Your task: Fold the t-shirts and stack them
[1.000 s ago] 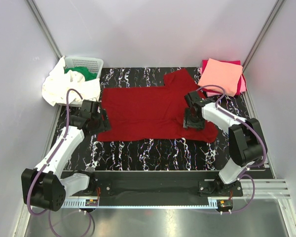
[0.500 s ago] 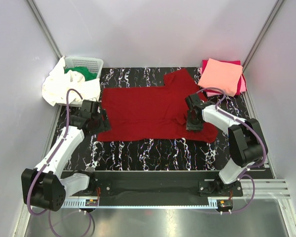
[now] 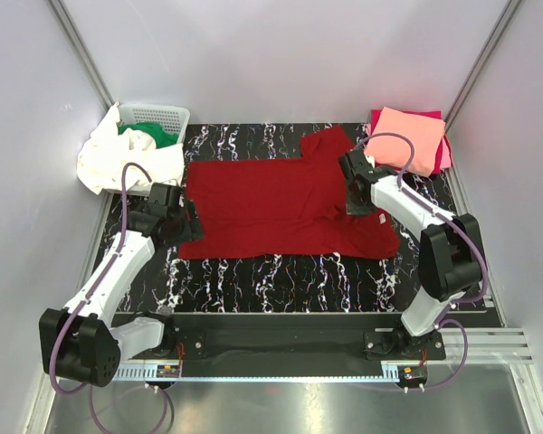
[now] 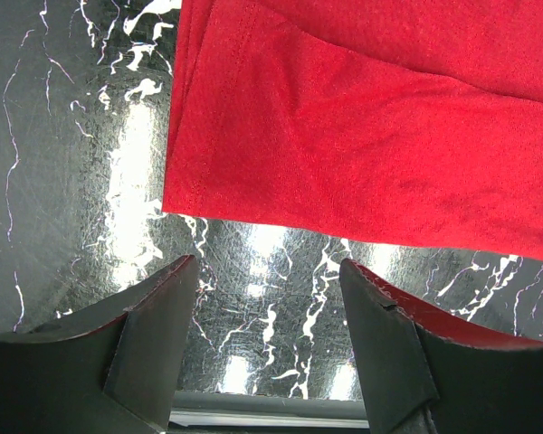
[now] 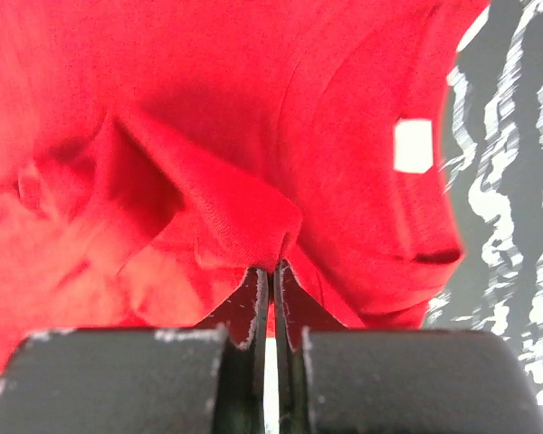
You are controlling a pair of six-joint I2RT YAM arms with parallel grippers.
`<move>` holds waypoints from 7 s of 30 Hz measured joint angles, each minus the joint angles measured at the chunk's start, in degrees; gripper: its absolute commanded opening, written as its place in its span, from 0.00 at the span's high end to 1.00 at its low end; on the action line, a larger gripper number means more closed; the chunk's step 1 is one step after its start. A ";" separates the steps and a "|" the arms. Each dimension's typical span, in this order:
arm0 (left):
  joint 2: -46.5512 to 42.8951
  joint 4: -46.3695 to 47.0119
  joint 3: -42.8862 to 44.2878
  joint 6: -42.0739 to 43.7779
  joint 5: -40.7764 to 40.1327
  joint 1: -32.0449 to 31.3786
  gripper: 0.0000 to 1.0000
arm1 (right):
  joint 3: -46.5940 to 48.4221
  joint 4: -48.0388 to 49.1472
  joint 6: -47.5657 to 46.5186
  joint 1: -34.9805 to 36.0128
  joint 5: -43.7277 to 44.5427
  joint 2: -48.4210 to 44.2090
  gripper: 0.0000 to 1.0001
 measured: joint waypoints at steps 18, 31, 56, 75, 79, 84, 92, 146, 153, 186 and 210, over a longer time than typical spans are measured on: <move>1.03 0.00 0.00 0.02 0.04 0.00 0.31 | 12.48 -0.74 -7.02 -4.04 7.04 15.28 0.37; 1.14 0.00 0.00 0.35 0.04 -0.02 0.32 | 9.97 -0.81 -3.39 -6.69 3.96 7.32 0.38; 1.14 0.02 -0.02 0.52 0.09 -0.37 0.32 | 1.07 8.68 4.87 -6.67 -16.06 11.78 0.63; 1.14 0.07 -0.02 0.66 0.48 -0.44 0.33 | 35.87 -0.07 -0.20 -8.09 -11.61 29.09 0.52; 1.14 0.11 -0.02 0.68 0.50 -0.44 0.33 | 22.97 1.18 -0.02 -8.09 -11.52 15.61 0.52; 1.14 0.07 -0.02 0.70 0.50 -0.48 0.33 | 7.61 4.68 1.53 -8.11 -14.25 0.55 0.58; 1.11 0.07 -0.02 0.85 0.52 -0.61 0.33 | -2.67 8.22 3.39 -8.11 -19.89 3.32 0.60; -1.46 5.57 -10.16 -7.76 4.68 -0.59 0.28 | -23.89 12.72 10.69 -30.10 -22.47 -21.55 0.21; -3.82 12.04 -19.80 -12.74 5.25 2.05 0.25 | -28.57 13.03 11.89 -35.10 -25.59 -18.93 0.23; 3.37 27.52 -23.10 -18.69 0.39 7.96 1.00 | -32.24 21.55 14.10 -35.06 -30.49 -12.66 1.00; -16.98 10.67 -21.68 -21.07 -2.01 7.96 1.00 | -29.05 6.03 16.55 -37.07 -24.02 -24.98 1.00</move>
